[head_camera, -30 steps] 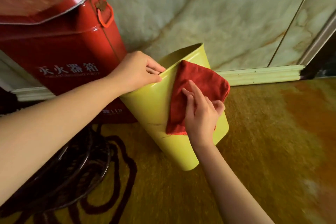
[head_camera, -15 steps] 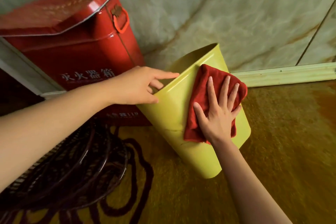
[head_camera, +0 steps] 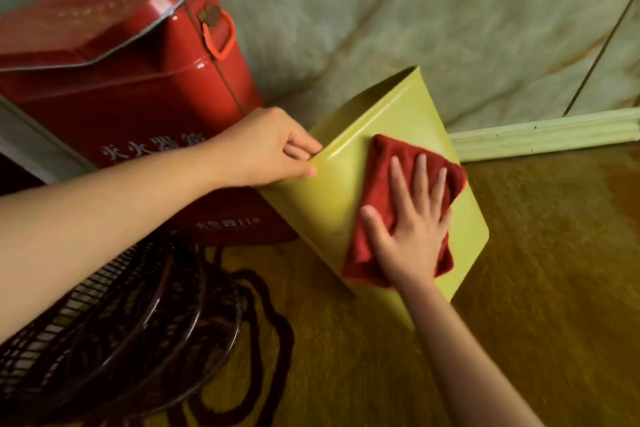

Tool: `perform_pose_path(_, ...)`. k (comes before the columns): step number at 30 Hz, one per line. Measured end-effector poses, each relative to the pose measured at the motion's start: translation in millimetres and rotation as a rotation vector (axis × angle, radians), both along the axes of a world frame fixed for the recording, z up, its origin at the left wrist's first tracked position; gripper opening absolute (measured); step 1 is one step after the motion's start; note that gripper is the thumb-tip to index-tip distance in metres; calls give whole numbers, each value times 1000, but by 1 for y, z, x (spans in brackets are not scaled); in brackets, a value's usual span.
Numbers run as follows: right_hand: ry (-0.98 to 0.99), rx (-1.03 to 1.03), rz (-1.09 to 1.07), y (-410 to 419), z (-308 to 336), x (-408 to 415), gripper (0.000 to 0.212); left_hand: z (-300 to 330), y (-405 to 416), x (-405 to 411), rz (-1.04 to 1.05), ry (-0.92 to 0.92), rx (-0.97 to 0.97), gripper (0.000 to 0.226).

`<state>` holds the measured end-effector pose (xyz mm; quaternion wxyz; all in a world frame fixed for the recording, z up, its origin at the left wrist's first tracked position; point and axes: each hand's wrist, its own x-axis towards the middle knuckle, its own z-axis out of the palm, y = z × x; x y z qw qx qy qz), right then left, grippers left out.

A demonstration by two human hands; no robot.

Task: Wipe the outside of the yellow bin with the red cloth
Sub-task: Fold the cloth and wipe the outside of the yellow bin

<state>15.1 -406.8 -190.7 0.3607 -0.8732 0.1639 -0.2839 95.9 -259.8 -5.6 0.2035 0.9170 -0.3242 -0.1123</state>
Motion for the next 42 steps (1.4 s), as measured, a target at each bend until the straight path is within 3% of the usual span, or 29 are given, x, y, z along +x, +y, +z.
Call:
perform_pose_path(5, 192, 374, -186, -15, -49, -62, 66, -5, -9, 4, 47, -52, 21, 33)
perform_pose_path(7, 189, 318, -132, 8, -47, -68, 65, -3, -17, 5, 46, -87, 15, 33)
perform_pose_path(12, -70, -13, 50, -16, 21, 17, 61, 11, -42, 16, -3, -100, 86, 30)
perform_pose_path(14, 14, 73, 35, -56, 22, 35, 57, 13, -41, 20, 24, -64, 89, 27)
perform_pose_path(17, 243, 359, -134, -89, -14, 13, 56, 13, -40, 19, 83, -11, 72, 22)
perform_pose_path(20, 229, 375, -166, -59, -34, -26, 63, 14, -45, 19, 99, -48, 94, 23)
perform_pose_path(26, -59, 9, 95, -7, 41, -8, 70, 25, -84, 18, 94, -111, 129, 21)
perform_pose_path(30, -103, -194, 38, -36, 58, -8, 81, 29, -122, 17, 89, -130, 22, 25)
perform_pose_path(32, -146, -125, 21, -63, 58, -8, 79, 35, -130, 20, -39, 78, -82, 34)
perform_pose_path(34, -178, -14, 45, -88, 56, -4, 79, 39, -117, 27, -179, 194, -29, 39)
perform_pose_path(36, -197, 41, 71, -105, 53, 0, 78, 35, -96, 36, -197, 98, 93, 37)
perform_pose_path(42, -158, 171, 123, -121, 52, 5, 70, 13, -67, 44, -81, 44, -21, 36)
